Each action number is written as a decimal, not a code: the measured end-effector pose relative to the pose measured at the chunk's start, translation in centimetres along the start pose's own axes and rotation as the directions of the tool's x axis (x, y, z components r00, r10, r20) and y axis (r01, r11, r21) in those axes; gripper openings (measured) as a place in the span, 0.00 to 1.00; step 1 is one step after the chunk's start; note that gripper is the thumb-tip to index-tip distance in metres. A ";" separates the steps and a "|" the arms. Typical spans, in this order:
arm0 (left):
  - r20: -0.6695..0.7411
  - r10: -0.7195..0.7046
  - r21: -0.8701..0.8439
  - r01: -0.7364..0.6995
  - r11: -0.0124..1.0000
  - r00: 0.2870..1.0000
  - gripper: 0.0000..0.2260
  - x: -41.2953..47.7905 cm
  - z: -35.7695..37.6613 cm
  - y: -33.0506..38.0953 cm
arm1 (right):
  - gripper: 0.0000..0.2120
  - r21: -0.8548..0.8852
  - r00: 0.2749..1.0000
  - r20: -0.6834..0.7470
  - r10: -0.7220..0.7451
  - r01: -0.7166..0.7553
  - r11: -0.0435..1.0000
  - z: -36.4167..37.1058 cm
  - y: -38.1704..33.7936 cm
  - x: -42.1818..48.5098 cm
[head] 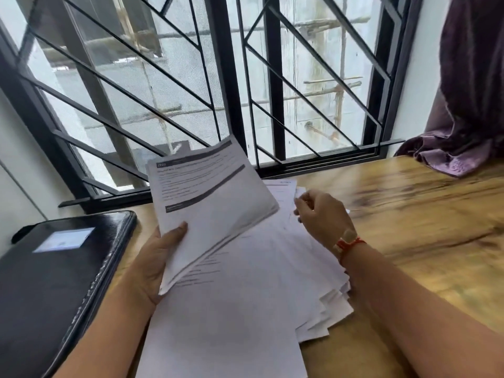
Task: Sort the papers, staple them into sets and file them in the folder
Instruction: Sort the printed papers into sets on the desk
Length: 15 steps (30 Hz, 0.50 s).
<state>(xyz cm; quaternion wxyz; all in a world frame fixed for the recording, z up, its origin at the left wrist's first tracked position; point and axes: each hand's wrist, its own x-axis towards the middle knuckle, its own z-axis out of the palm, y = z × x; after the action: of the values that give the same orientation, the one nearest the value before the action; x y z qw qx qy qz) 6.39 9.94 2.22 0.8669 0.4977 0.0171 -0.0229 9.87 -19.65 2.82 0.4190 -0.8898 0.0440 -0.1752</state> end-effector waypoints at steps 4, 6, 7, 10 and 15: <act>0.017 -0.025 -0.137 0.027 0.990 1.000 0.21 0.1 0.0 0.5 | 0.08 -0.262 0.999 0.003 0.048 -0.045 0.964 -0.9 1.3 0.6; 0.109 -0.031 -0.268 0.059 0.962 0.994 0.43 -0.3 0.0 1.0 | 0.09 -0.296 0.997 0.030 0.068 -0.056 0.953 -1.1 1.6 0.8; 0.180 -0.042 -0.358 0.105 0.928 0.983 0.45 -0.2 -0.7 1.2 | 0.10 -0.304 0.996 0.050 0.072 -0.053 0.951 -1.2 1.6 0.8; 0.250 -0.152 -0.427 0.250 0.869 0.956 0.34 0.0 -1.8 1.4 | 0.12 -0.300 0.992 0.109 0.059 -0.024 0.954 -0.9 1.4 0.6; 0.335 -0.233 -0.466 0.375 0.802 0.913 0.24 1.3 -4.0 0.3 | 0.16 -0.306 0.964 0.260 -0.048 0.129 0.943 -0.5 0.0 -0.6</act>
<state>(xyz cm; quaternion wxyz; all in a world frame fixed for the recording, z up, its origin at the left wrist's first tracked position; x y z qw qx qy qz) 7.66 13.51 0.36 0.9479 0.2277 -0.0113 -0.2225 9.14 -19.87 2.91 0.2628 -0.9620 -0.0215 -0.0716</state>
